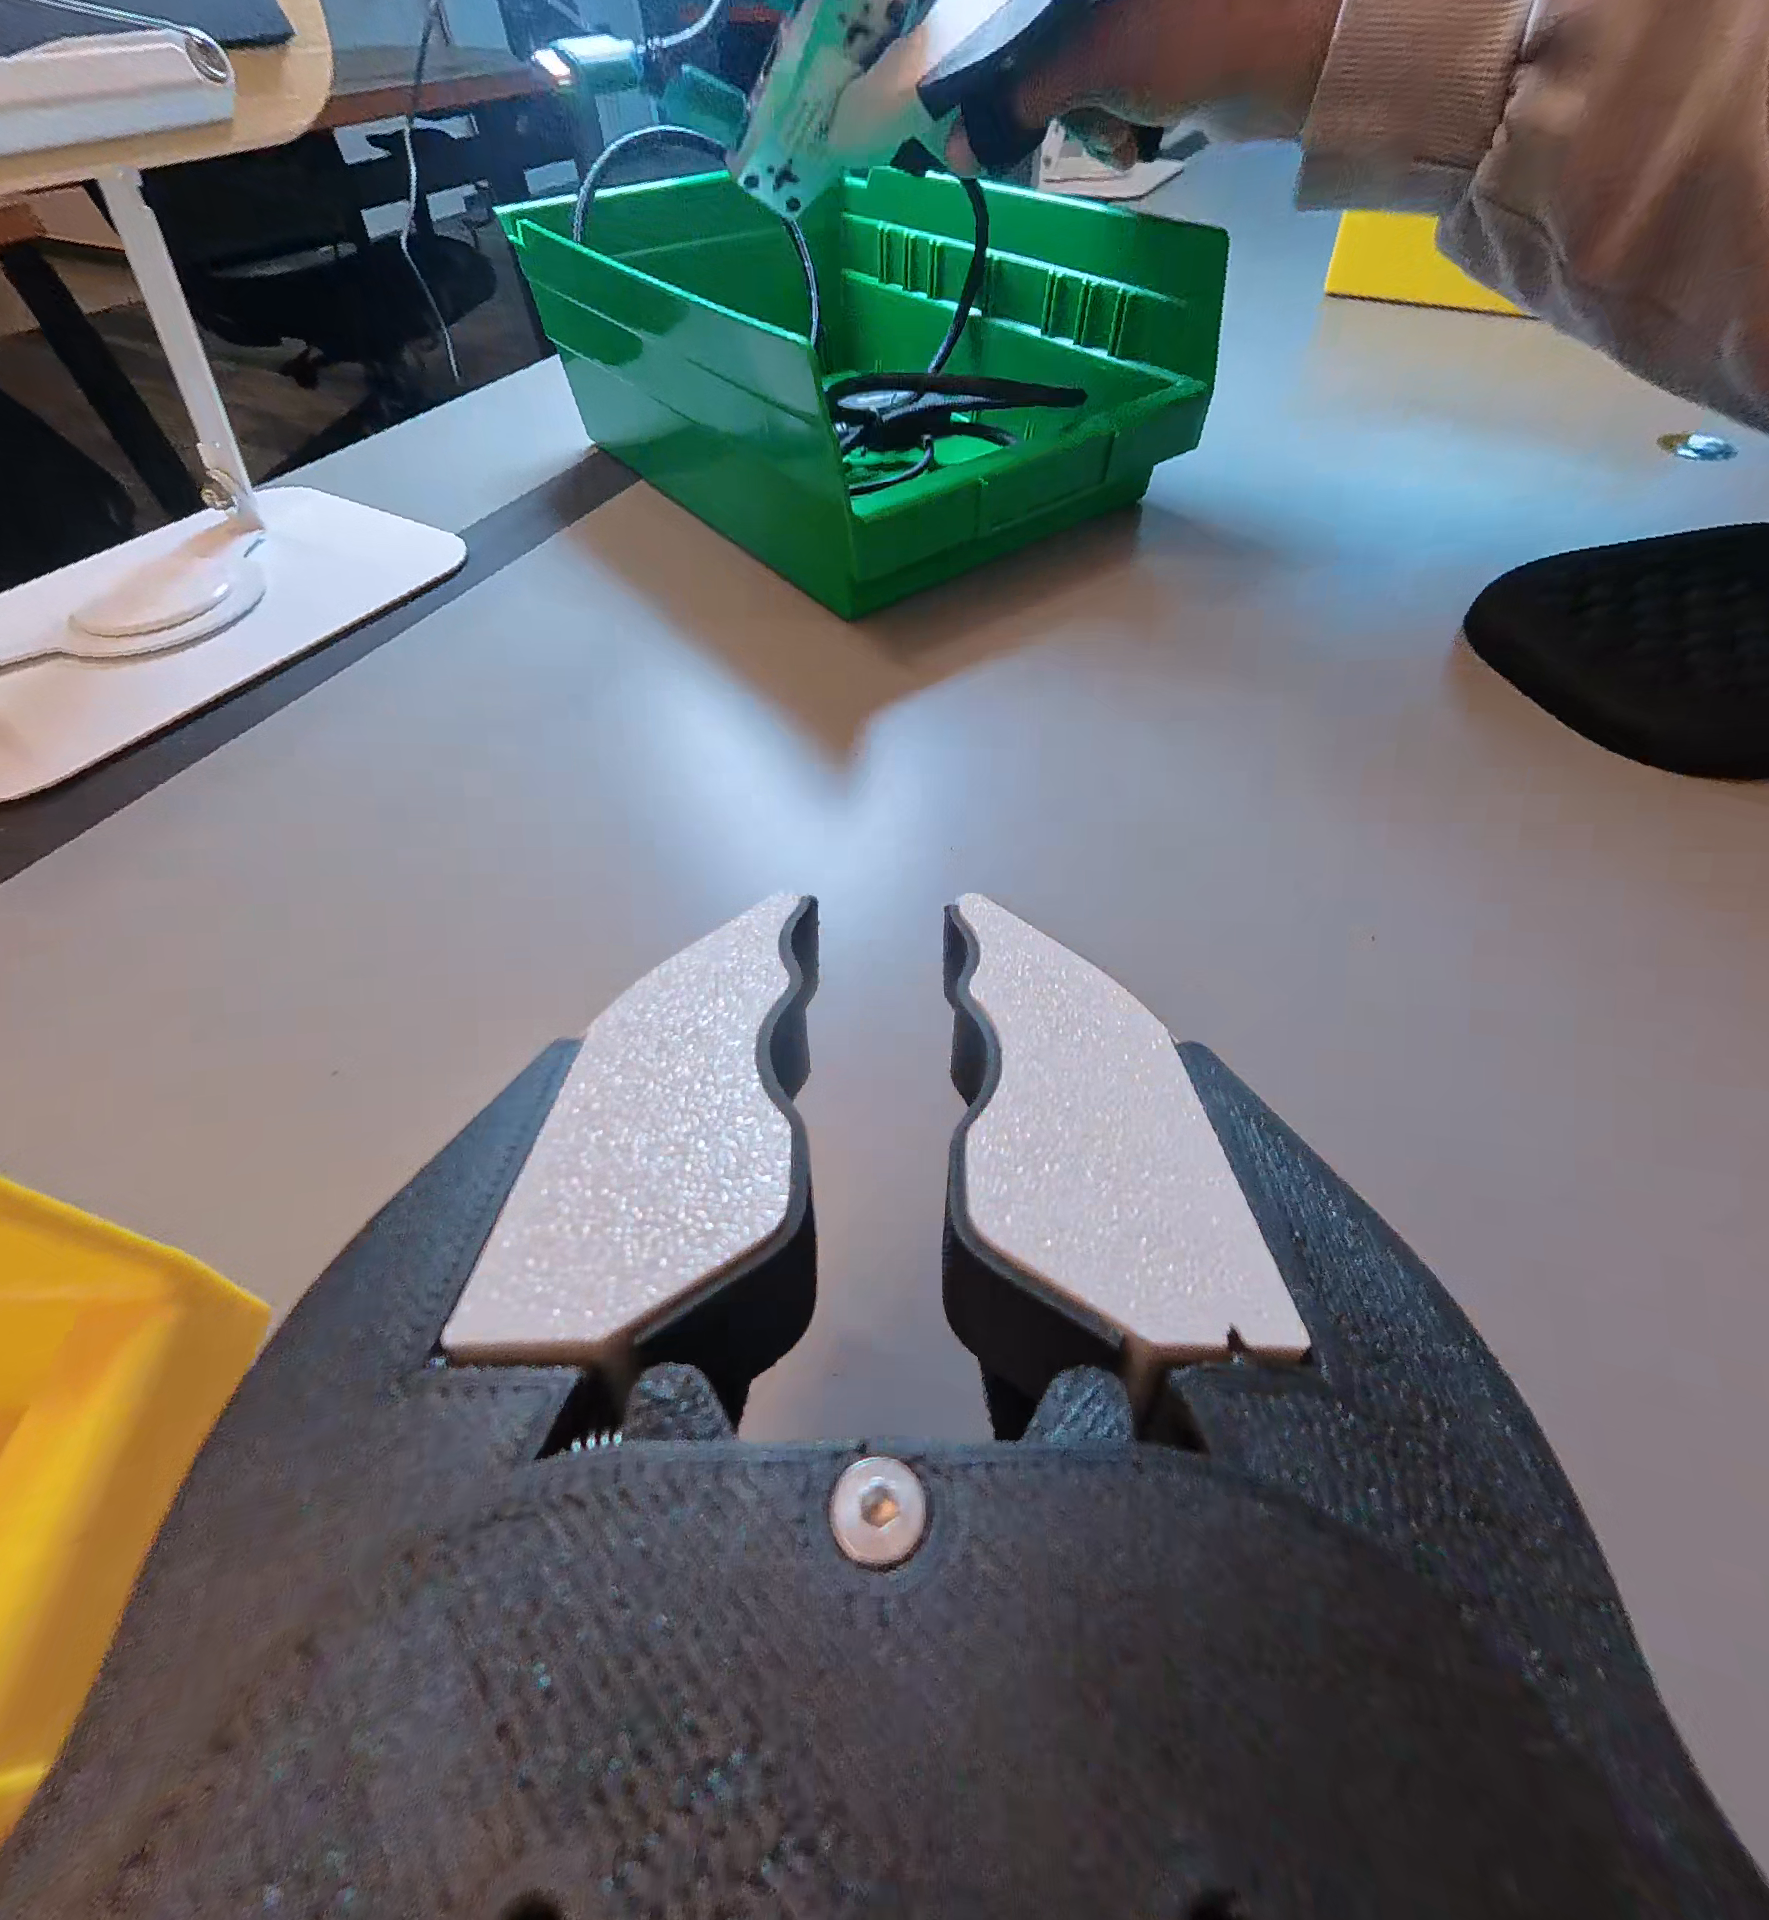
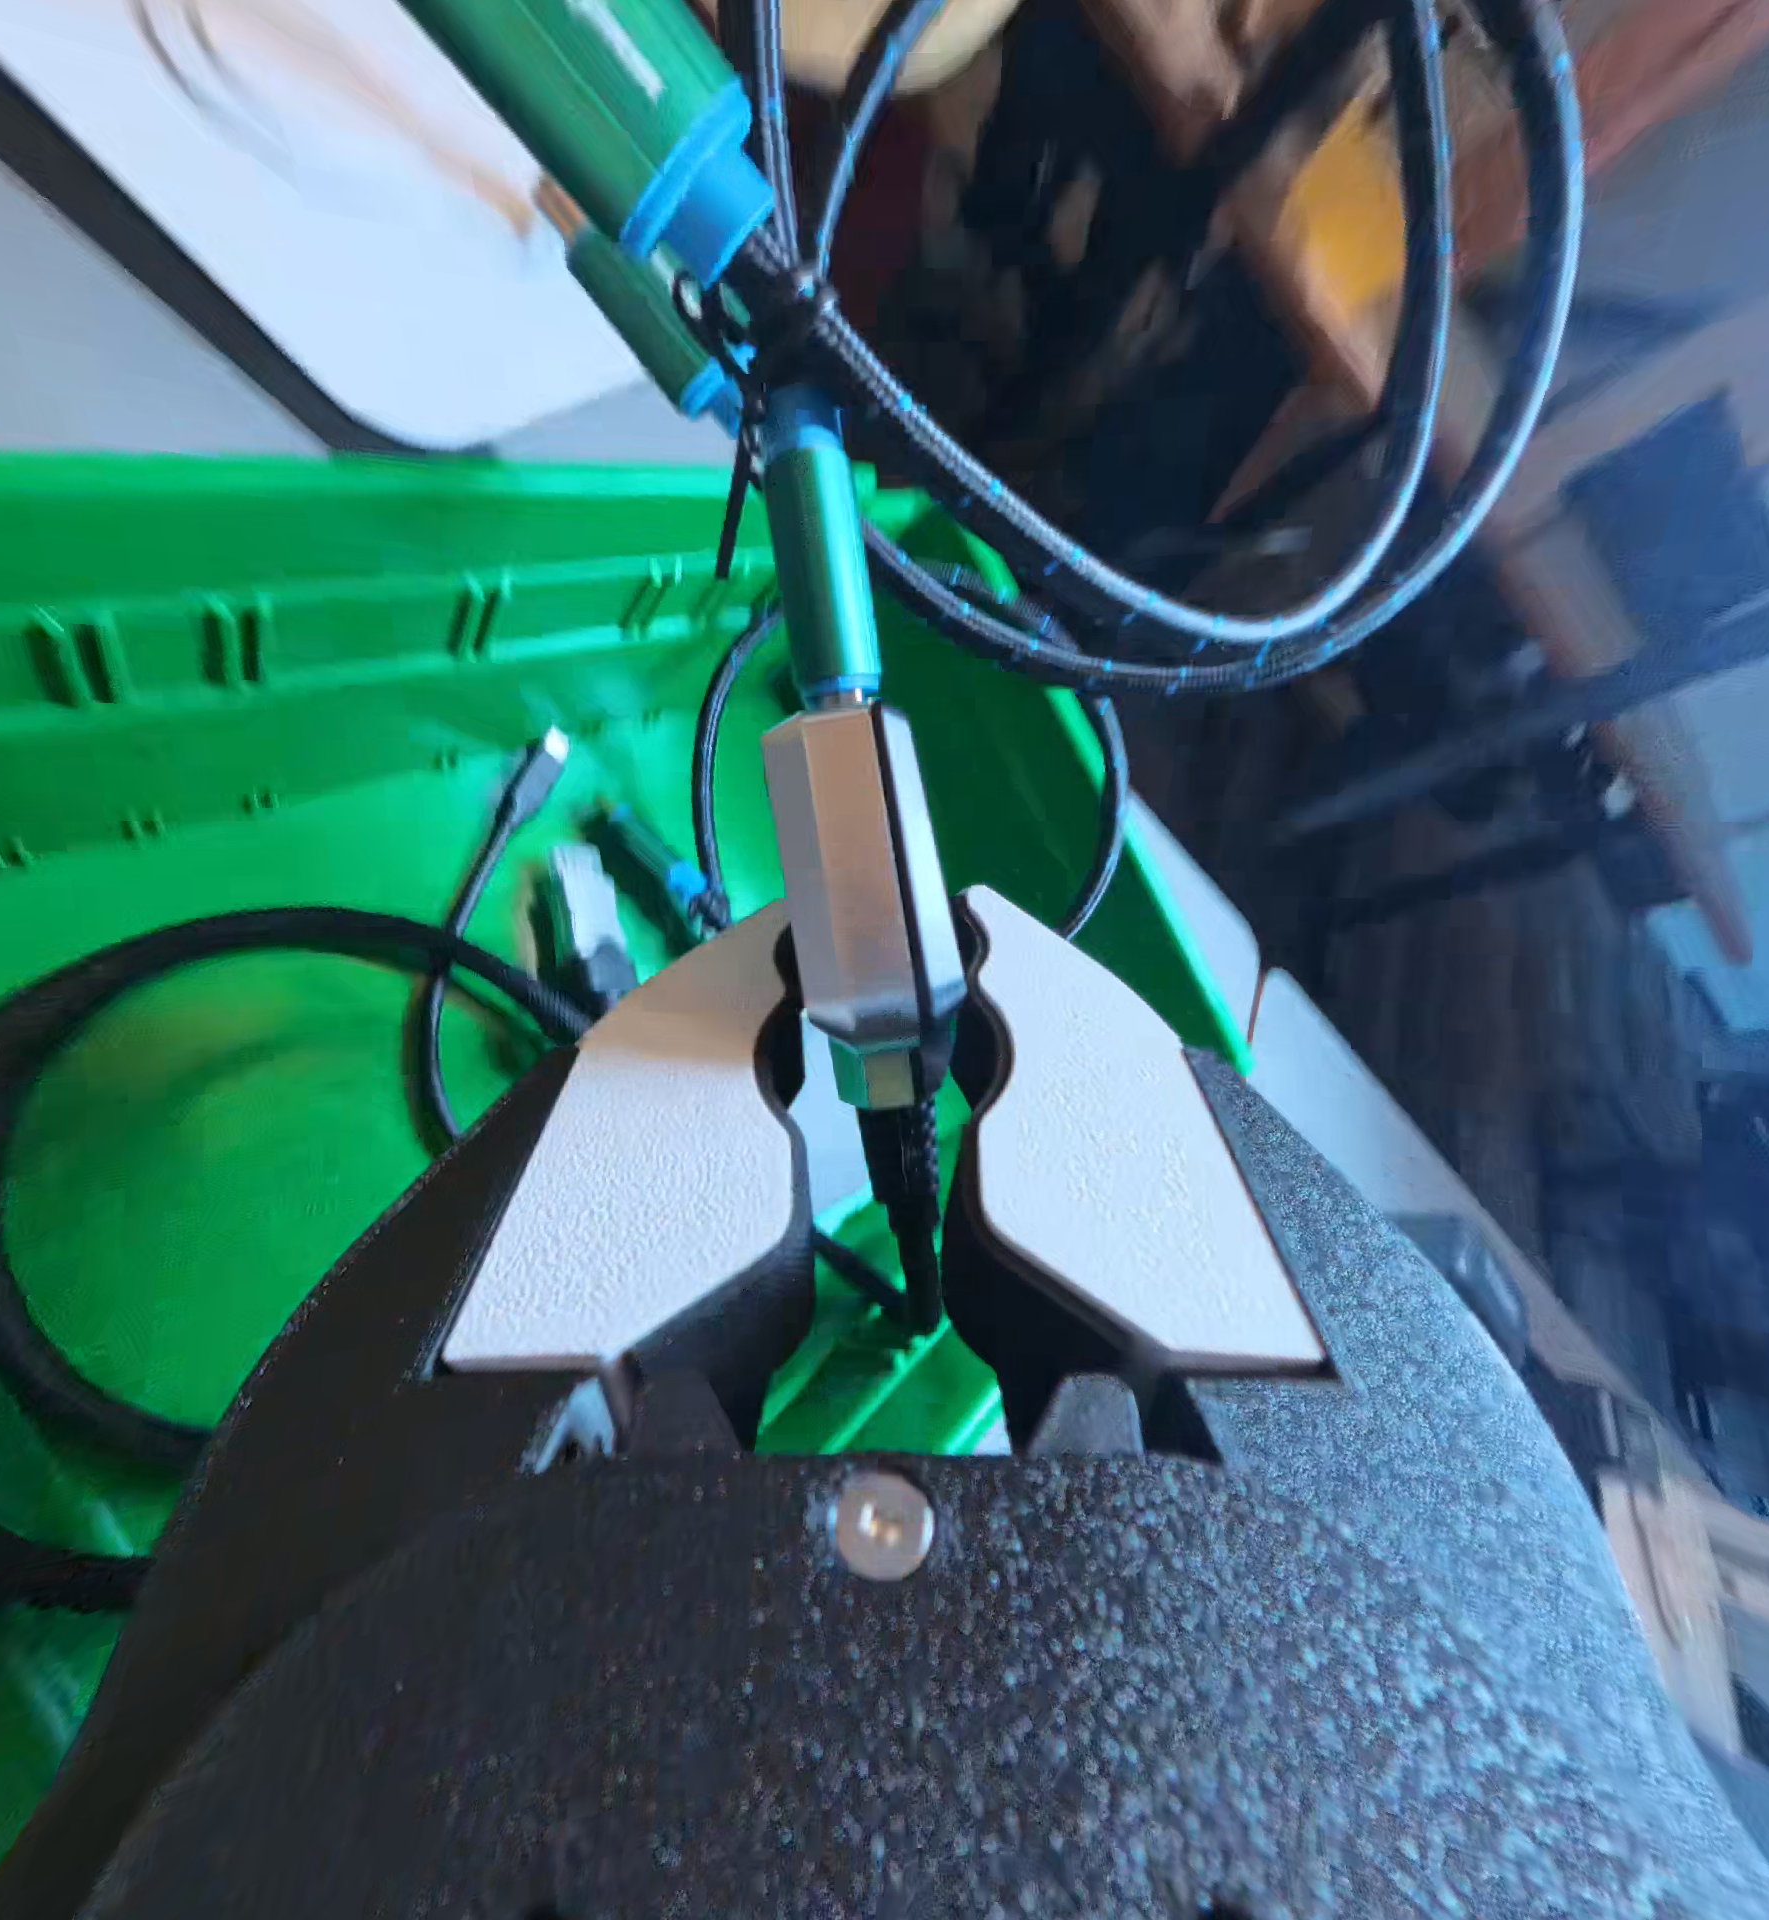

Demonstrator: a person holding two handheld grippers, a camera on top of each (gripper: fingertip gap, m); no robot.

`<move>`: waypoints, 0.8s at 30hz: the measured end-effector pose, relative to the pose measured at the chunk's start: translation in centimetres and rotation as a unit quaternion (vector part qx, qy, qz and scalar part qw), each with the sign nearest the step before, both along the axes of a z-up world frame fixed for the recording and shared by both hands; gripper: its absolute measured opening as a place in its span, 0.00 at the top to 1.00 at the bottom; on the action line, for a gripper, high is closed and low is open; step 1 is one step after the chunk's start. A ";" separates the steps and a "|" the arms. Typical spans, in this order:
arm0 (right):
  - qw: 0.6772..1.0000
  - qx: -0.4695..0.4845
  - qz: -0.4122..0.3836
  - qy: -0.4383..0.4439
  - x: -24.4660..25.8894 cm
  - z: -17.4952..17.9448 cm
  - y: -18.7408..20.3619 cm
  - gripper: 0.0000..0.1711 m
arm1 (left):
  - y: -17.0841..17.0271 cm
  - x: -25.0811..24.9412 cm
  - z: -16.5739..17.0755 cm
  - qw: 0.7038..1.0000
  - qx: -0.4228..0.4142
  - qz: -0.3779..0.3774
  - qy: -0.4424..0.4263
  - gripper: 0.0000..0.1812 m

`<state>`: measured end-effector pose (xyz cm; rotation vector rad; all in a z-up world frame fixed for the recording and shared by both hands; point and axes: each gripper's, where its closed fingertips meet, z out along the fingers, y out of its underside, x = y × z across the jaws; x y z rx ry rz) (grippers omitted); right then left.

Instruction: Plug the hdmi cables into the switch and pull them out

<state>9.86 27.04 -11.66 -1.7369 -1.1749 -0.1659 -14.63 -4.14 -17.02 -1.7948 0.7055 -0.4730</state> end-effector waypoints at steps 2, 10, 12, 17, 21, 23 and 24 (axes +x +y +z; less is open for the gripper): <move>0.997 -0.055 -0.030 -0.048 0.7 -1.5 -0.1 0.85 | -0.1 0.3 -0.3 1.000 -0.001 -0.005 0.010 0.87; 0.951 -0.164 -0.100 -0.243 1.8 -4.0 1.1 0.83 | -0.9 0.8 -0.2 1.000 0.003 -0.006 0.002 0.87; 0.931 -0.239 -0.109 -0.252 2.5 -5.4 0.2 0.70 | -1.0 0.9 -0.3 1.000 0.000 -0.004 0.001 0.86; 0.967 -0.245 -0.042 -0.063 -0.6 -1.7 -0.8 0.64 | -0.8 0.6 -0.7 1.000 0.008 0.005 0.028 0.83; 0.983 -0.179 0.021 0.023 -1.1 3.3 -4.0 0.65 | 0.0 -1.6 0.5 0.997 0.036 0.056 0.044 0.82; 0.983 -0.176 0.054 0.020 -0.9 3.6 -7.0 0.65 | 0.3 -3.5 1.1 0.993 0.043 0.089 0.060 0.81; 0.981 -0.182 0.070 0.011 -0.8 3.2 -8.8 0.65 | 0.4 -4.7 1.4 0.990 0.050 0.109 0.077 0.81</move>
